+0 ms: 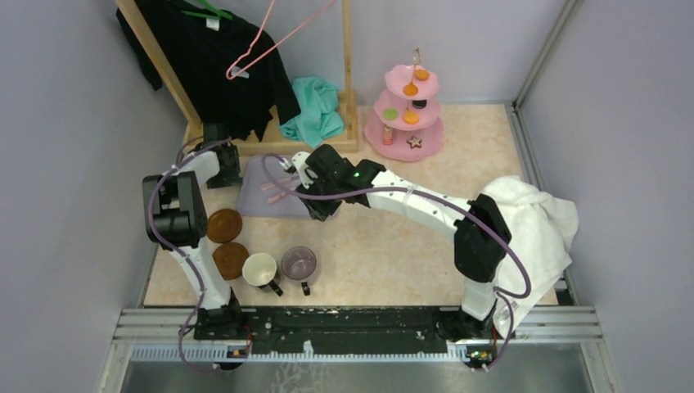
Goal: Serve the afternoon tea
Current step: Move the tray at the center of the board.
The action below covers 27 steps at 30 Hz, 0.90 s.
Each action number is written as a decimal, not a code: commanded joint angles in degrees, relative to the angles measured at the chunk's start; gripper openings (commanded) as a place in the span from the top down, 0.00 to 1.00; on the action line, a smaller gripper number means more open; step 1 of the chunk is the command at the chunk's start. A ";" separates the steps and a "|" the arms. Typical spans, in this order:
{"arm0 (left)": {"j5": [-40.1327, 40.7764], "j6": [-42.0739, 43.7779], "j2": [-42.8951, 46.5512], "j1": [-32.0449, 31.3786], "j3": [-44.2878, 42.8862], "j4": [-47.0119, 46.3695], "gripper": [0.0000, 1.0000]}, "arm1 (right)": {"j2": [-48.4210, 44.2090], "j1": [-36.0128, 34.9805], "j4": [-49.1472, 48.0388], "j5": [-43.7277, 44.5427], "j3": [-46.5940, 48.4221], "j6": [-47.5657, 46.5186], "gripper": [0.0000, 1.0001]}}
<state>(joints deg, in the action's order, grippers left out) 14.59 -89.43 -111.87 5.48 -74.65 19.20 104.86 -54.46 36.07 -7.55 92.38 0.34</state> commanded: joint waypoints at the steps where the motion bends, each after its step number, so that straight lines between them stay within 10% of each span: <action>1: 1.29 -8.97 3.15 -0.06 -0.31 10.90 0.22 | -6.58 -2.57 0.31 -1.49 -1.21 -1.93 0.64; 20: 29.81 9.72 -6.13 0.14 -27.00 49.18 0.21 | -14.16 -9.43 -7.64 5.20 -14.22 0.95 0.62; 27: 22.87 18.02 -0.62 1.16 -17.53 44.82 0.21 | -15.00 -12.96 -11.06 8.74 -17.12 3.96 0.58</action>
<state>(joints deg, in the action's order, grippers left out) 39.53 -77.06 -117.05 5.78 -98.96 62.54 93.65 -65.91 30.57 -1.80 76.31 1.83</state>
